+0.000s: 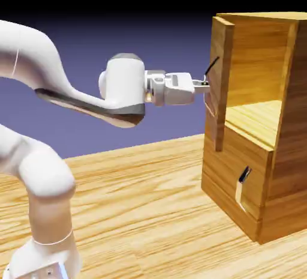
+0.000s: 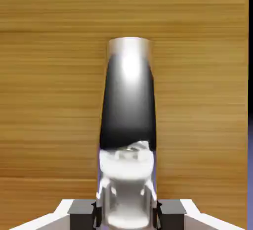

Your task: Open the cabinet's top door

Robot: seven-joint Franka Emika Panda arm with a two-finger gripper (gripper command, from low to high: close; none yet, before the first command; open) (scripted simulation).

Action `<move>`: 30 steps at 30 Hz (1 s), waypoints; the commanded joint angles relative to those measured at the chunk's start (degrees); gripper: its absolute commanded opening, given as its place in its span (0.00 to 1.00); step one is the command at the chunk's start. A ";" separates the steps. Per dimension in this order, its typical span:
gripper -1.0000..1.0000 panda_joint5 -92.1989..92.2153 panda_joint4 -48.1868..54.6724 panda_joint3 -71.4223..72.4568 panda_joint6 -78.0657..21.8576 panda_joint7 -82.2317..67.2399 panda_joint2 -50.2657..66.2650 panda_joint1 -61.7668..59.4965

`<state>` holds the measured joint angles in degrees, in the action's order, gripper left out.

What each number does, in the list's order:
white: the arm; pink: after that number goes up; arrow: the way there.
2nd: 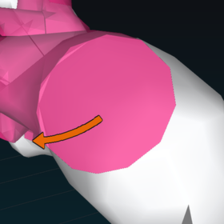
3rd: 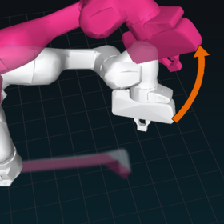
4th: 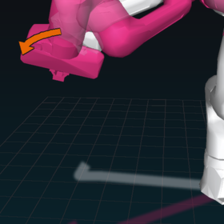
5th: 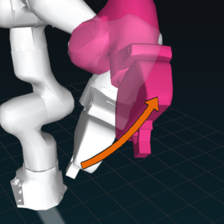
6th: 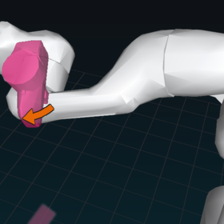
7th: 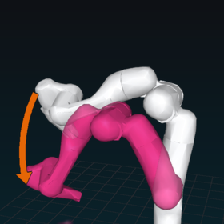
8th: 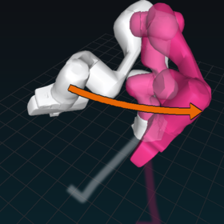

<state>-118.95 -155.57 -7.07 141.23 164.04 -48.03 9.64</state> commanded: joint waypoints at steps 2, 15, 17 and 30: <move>0.00 1.91 -0.15 3.83 1.39 0.76 -0.20 -4.06; 0.00 22.66 -2.66 25.46 4.97 -3.36 -7.16 -22.48; 0.00 27.64 -3.25 27.68 2.02 -5.94 -8.35 -21.73; 0.00 57.40 3.01 48.69 -27.63 -15.14 -7.39 -18.74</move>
<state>-61.62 -152.57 41.62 113.67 148.92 -55.43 -9.10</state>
